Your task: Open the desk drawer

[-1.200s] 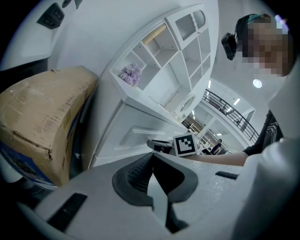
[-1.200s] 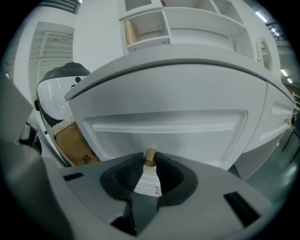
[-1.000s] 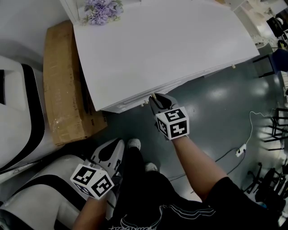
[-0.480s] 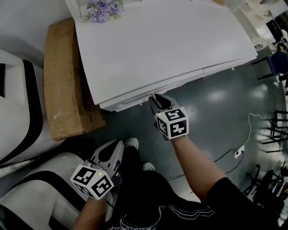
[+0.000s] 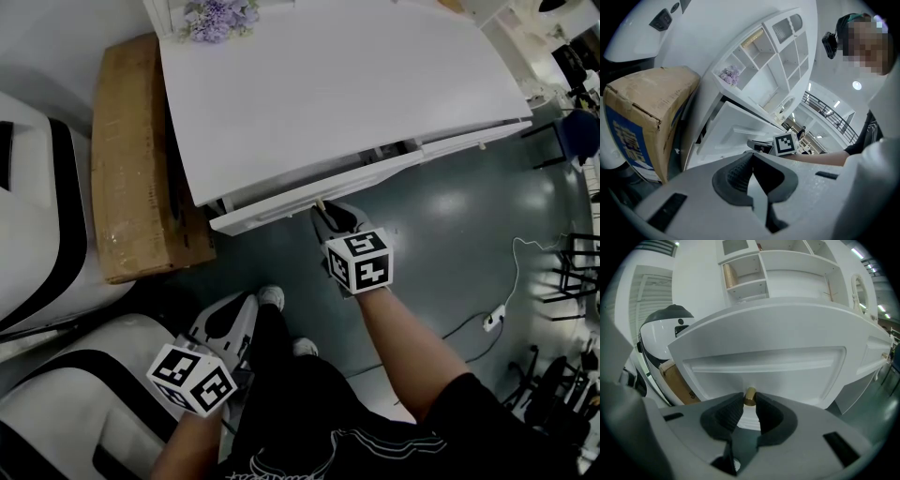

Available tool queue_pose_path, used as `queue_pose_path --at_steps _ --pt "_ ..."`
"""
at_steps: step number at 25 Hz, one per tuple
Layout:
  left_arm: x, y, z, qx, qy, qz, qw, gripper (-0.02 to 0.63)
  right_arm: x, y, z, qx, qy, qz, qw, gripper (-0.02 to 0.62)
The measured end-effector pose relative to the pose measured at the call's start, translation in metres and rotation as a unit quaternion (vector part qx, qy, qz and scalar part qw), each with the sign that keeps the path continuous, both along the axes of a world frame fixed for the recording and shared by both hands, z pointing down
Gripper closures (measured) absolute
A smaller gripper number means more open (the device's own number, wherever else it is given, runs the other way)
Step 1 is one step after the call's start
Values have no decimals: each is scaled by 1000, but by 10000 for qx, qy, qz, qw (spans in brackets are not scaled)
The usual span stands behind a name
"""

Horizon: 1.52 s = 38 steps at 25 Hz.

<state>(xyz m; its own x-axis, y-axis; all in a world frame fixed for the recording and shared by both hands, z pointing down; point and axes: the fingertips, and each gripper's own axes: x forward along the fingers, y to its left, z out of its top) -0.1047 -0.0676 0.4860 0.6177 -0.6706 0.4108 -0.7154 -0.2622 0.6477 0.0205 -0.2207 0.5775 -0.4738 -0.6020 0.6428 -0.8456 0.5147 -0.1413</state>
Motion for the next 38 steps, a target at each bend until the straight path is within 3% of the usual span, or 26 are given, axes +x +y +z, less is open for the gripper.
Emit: queue_pose_path --at_steps 38 --pt "49 113 7 228 -109 -171 9995 601 42 107 0 63 -32 -273 9996 506"
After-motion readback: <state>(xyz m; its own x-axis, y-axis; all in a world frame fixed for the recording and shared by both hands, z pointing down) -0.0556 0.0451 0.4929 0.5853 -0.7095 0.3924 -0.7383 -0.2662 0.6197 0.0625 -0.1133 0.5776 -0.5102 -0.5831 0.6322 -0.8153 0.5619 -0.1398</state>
